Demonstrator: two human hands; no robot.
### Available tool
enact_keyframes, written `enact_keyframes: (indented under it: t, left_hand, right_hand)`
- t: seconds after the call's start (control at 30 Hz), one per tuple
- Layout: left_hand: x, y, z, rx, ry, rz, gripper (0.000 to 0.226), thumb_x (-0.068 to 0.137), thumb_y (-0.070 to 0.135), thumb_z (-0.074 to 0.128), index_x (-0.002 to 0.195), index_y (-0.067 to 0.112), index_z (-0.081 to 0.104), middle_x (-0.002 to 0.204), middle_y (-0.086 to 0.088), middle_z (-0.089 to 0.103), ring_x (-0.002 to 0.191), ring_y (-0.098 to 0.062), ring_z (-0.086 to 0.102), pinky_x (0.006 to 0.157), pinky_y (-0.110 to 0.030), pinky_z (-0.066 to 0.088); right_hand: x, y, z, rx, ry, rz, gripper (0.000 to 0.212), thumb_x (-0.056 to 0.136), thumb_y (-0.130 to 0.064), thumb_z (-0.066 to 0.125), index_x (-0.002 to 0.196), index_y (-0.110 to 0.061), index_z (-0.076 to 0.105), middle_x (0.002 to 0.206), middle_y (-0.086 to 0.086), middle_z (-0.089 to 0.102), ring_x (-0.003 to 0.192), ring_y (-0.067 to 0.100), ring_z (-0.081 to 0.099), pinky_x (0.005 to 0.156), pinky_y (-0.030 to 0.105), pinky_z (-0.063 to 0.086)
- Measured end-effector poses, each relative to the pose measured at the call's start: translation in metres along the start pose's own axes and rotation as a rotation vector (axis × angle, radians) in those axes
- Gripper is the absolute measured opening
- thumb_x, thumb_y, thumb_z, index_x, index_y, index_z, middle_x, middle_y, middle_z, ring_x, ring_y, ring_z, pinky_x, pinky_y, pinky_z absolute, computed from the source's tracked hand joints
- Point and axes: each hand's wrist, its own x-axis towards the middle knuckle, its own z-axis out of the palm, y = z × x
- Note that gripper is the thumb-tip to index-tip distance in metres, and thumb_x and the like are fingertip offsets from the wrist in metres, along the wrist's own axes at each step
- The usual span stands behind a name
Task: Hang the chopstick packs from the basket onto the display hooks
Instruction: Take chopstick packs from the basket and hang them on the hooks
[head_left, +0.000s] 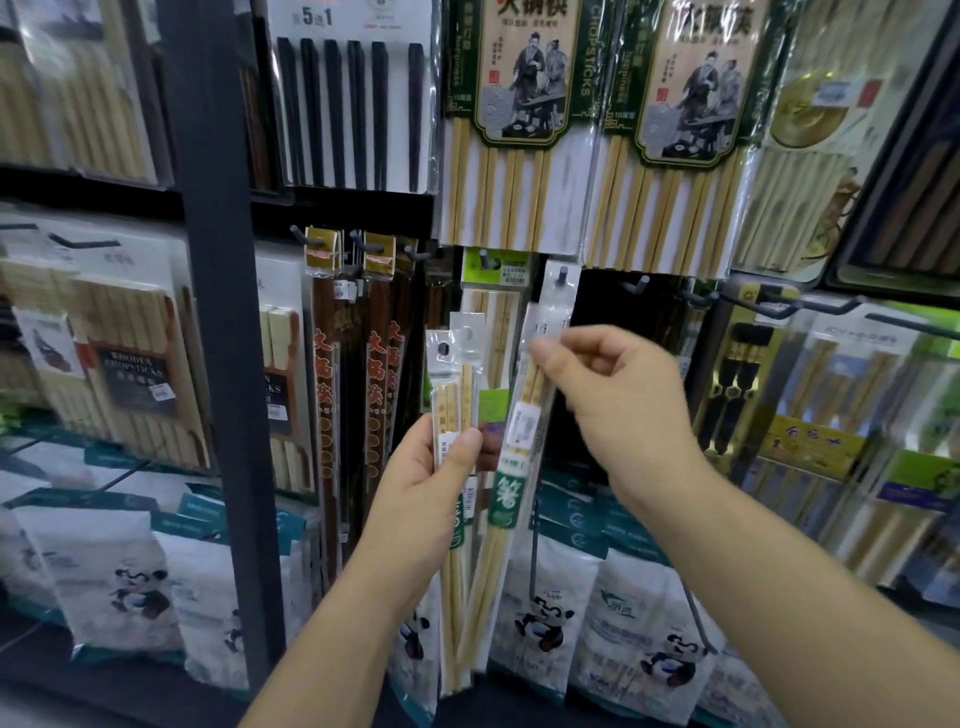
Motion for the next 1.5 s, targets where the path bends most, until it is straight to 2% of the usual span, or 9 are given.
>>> enact_keyframes:
  t: [0.17,0.47,0.63,0.8,1.0,1.1,1.23,1.4,1.5]
  left_hand:
    - [0.002,0.0,0.001,0.003,0.032,-0.003,0.026,0.106,0.024,0.053,0.096,0.033,0.076,0.09,-0.006,0.074,0.079,-0.019,0.068,0.07,-0.031,0.06]
    - [0.0,0.003,0.001,0.027,0.017,-0.001,0.032,0.108,0.021,0.049,0.096,0.036,0.075,0.082,-0.003,0.07,0.072,-0.016,0.064,0.066,-0.03,0.058]
    - [-0.001,0.006,0.002,0.031,0.025,-0.005,0.034,0.108,0.023,0.049,0.094,0.039,0.076,0.081,0.0,0.07,0.071,-0.014,0.063,0.065,-0.028,0.058]
    - [-0.002,0.008,0.002,0.034,0.029,-0.013,0.033,0.108,0.022,0.05,0.094,0.039,0.075,0.082,0.001,0.071,0.071,-0.013,0.063,0.064,-0.027,0.058]
    - [-0.002,0.01,0.004,0.024,0.034,-0.022,0.034,0.108,0.022,0.051,0.093,0.04,0.075,0.082,0.0,0.071,0.071,-0.013,0.064,0.065,-0.027,0.058]
    - [-0.003,0.01,0.003,0.016,0.049,-0.021,0.034,0.107,0.022,0.052,0.089,0.038,0.076,0.083,0.001,0.07,0.071,-0.013,0.064,0.063,-0.026,0.057]
    - [-0.003,0.01,0.003,0.006,0.063,-0.036,0.029,0.105,0.025,0.056,0.091,0.038,0.078,0.078,0.0,0.07,0.069,-0.013,0.066,0.062,-0.025,0.057]
    - [-0.004,0.011,0.005,-0.034,0.023,-0.044,0.018,0.096,0.032,0.062,0.1,0.027,0.079,0.077,-0.005,0.071,0.071,-0.016,0.069,0.066,-0.028,0.06]
    - [-0.005,0.01,0.008,-0.047,-0.007,-0.024,0.026,0.092,0.034,0.063,0.108,0.018,0.076,0.082,-0.007,0.072,0.075,-0.018,0.07,0.068,-0.029,0.059]
  right_hand:
    - [0.023,-0.016,-0.006,0.019,0.093,-0.048,0.015,0.089,-0.031,0.078,0.081,-0.019,0.074,0.059,-0.016,0.063,0.056,-0.003,0.054,0.058,0.012,0.045]
    - [0.034,-0.015,0.0,0.019,0.146,-0.001,0.026,0.094,-0.032,0.072,0.073,-0.017,0.072,0.049,-0.015,0.052,0.051,0.001,0.048,0.058,0.009,0.045]
    - [0.034,-0.016,0.005,0.039,0.172,0.051,0.031,0.095,-0.03,0.072,0.07,-0.012,0.069,0.05,-0.009,0.049,0.049,0.006,0.044,0.052,0.013,0.045]
    - [0.033,-0.019,0.006,0.107,0.177,0.074,0.031,0.096,-0.028,0.071,0.072,-0.009,0.067,0.062,-0.001,0.052,0.056,0.009,0.045,0.057,0.018,0.044]
    - [0.032,-0.014,0.008,0.097,0.196,0.089,0.033,0.096,-0.029,0.07,0.078,-0.001,0.066,0.057,-0.006,0.05,0.053,0.007,0.044,0.053,0.016,0.043]
    - [0.03,-0.009,0.007,0.056,0.206,0.103,0.03,0.095,-0.031,0.071,0.08,-0.005,0.07,0.056,-0.009,0.052,0.052,0.004,0.046,0.057,0.016,0.047]
    - [0.023,-0.003,0.005,0.049,0.228,0.119,0.022,0.094,-0.032,0.073,0.085,-0.012,0.068,0.068,-0.005,0.056,0.061,0.007,0.05,0.065,0.024,0.048]
    - [-0.001,-0.002,0.008,-0.034,0.039,0.004,0.015,0.093,-0.033,0.072,0.083,-0.022,0.071,0.063,-0.009,0.061,0.057,0.0,0.053,0.057,0.014,0.047]
    - [-0.009,-0.001,0.013,-0.131,-0.096,-0.02,0.015,0.094,-0.033,0.07,0.082,-0.027,0.075,0.07,-0.009,0.069,0.06,-0.003,0.058,0.058,0.012,0.047]
